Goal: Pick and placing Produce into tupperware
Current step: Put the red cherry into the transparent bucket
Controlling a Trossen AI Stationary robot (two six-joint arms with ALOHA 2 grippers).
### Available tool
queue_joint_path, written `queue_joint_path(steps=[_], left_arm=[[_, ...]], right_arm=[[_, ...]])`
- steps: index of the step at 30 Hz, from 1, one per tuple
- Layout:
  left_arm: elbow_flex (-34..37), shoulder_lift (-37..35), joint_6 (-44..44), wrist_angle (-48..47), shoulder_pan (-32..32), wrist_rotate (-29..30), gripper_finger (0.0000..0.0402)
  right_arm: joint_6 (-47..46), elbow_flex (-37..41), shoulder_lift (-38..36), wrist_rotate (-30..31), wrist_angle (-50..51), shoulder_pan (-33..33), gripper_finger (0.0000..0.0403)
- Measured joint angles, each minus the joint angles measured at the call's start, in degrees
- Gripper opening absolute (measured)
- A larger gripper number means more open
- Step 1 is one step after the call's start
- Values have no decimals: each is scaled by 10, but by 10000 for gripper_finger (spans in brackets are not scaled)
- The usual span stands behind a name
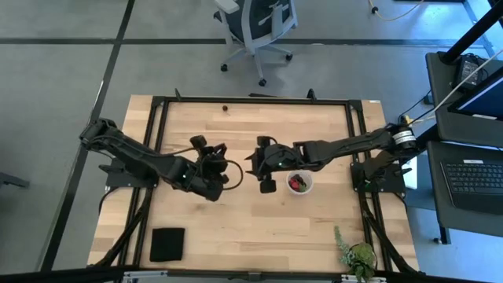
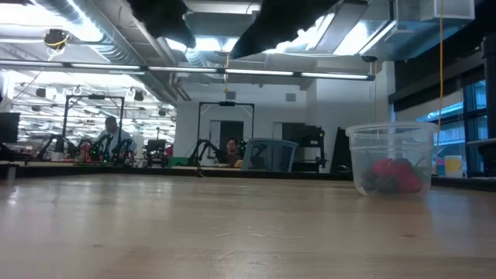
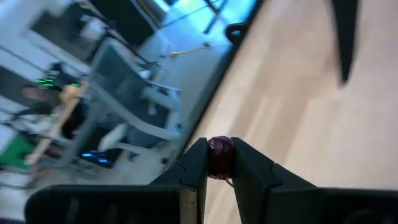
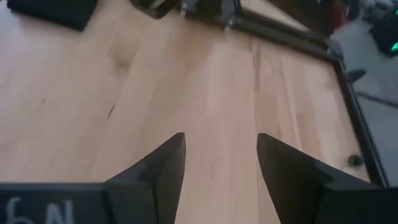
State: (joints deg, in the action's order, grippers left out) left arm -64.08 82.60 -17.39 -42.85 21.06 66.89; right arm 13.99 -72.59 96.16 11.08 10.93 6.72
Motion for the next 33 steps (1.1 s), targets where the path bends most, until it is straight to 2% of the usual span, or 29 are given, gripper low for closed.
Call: queue_joint_path(steps=[6,13,21,26,33], left_arm=[[6,-28,21,15,6,-82,52],[6,-46,172,155,-9,-221,53],[8,-50,244,227,-48,-333,53],[72,-67,266,306,-77,-377,53],[175,-128,308,435,-96,-443,53]], right_arm=[[29,0,26,0,-42,0,185],[29,0,28,-1,-72,0,181],[28,0,28,-1,-70,0,182],[27,0,28,-1,-56,0,182],[26,0,28,-2,-64,0,182]])
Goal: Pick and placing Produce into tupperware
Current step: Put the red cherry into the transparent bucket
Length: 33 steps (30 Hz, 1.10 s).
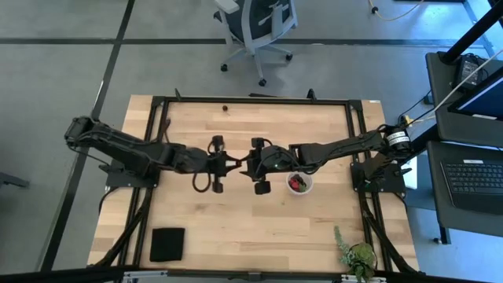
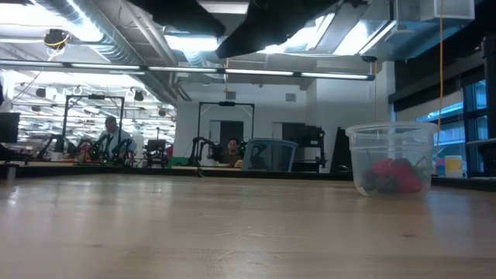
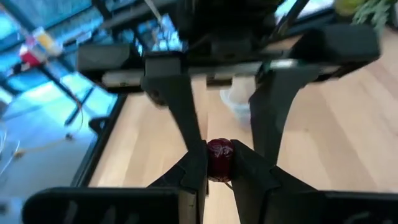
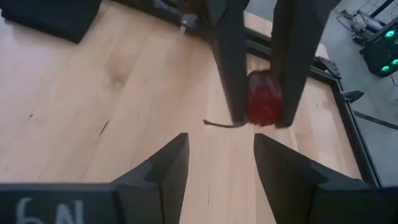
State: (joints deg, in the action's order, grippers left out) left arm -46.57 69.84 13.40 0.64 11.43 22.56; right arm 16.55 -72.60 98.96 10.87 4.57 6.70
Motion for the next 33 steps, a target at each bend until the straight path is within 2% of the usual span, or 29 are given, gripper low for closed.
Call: queue_joint_path(steps=[6,14,18,23,33], left_arm=[[37,-17,36,72,-3,-13,53],[39,-16,49,77,-3,-14,53],[39,-16,50,78,-2,-16,53],[39,-16,50,80,-2,-17,53],[39,-16,49,83,-2,-26,53]], right_arm=[[-12,0,0,0,-35,0,182],[-29,0,0,-25,-54,0,182],[-30,0,0,-31,-54,0,169],[-30,0,0,-30,-55,0,130],[-28,0,0,-35,-47,0,16]])
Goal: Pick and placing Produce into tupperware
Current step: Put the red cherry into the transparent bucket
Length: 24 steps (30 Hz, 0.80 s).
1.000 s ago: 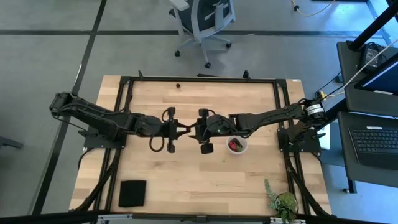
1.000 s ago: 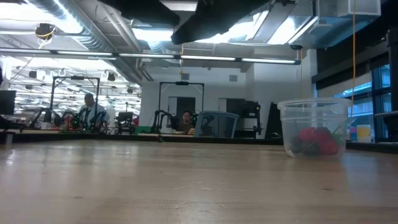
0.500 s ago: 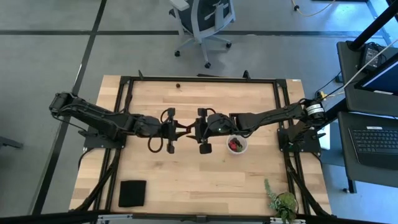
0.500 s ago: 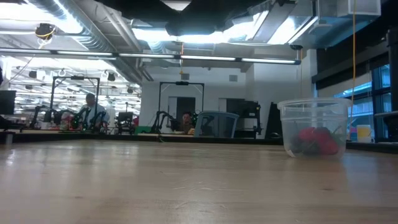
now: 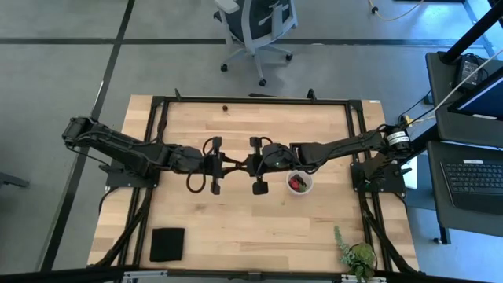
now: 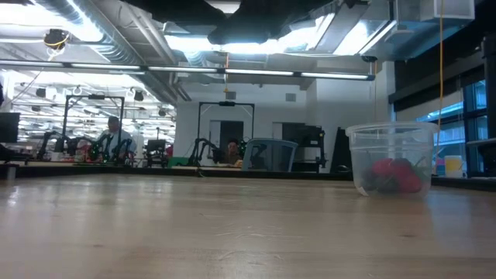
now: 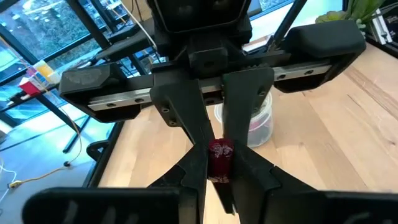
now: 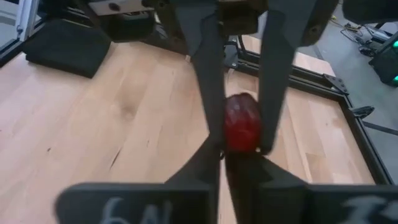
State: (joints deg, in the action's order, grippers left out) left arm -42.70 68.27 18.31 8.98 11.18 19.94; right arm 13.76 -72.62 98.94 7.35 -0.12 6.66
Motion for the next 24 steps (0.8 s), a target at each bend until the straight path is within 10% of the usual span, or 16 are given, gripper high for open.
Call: queue_joint_path(steps=[15,24], left_arm=[[0,0,-1,-3,5,1,57],[0,0,-27,-10,6,3,163]], right_arm=[[-14,0,0,0,5,0,4],[-13,0,0,1,15,0,2]])
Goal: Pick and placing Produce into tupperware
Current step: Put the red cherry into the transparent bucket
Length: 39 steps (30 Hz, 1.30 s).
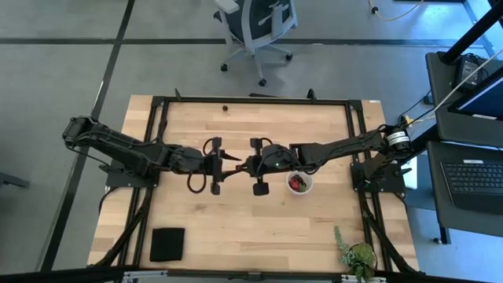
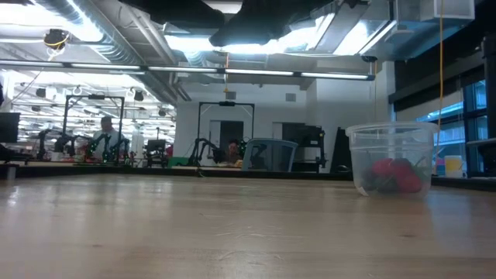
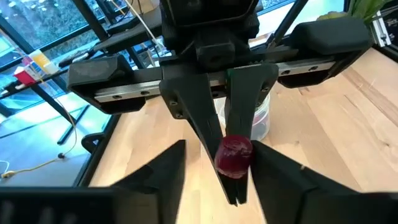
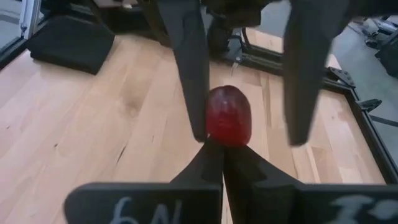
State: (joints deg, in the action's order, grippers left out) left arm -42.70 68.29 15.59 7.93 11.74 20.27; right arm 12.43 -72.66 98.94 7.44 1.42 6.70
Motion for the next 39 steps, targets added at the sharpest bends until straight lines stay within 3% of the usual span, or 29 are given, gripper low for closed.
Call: queue_joint_path(steps=[7,12,17,25,32,39], left_arm=[[0,0,0,-7,21,7,206],[0,-10,-8,-30,40,87,207],[0,-10,-87,-93,38,154,208],[0,-9,-213,-199,14,150,208],[0,-9,-230,-216,-2,147,208],[0,-9,-230,-222,-5,146,208]], right_arm=[[-15,0,0,24,60,0,2],[-41,0,-1,26,130,0,1],[-108,0,-12,26,284,0,1],[-276,0,-44,24,496,18,0],[-380,0,-57,-58,566,39,0],[-415,19,-57,-61,576,50,0]])
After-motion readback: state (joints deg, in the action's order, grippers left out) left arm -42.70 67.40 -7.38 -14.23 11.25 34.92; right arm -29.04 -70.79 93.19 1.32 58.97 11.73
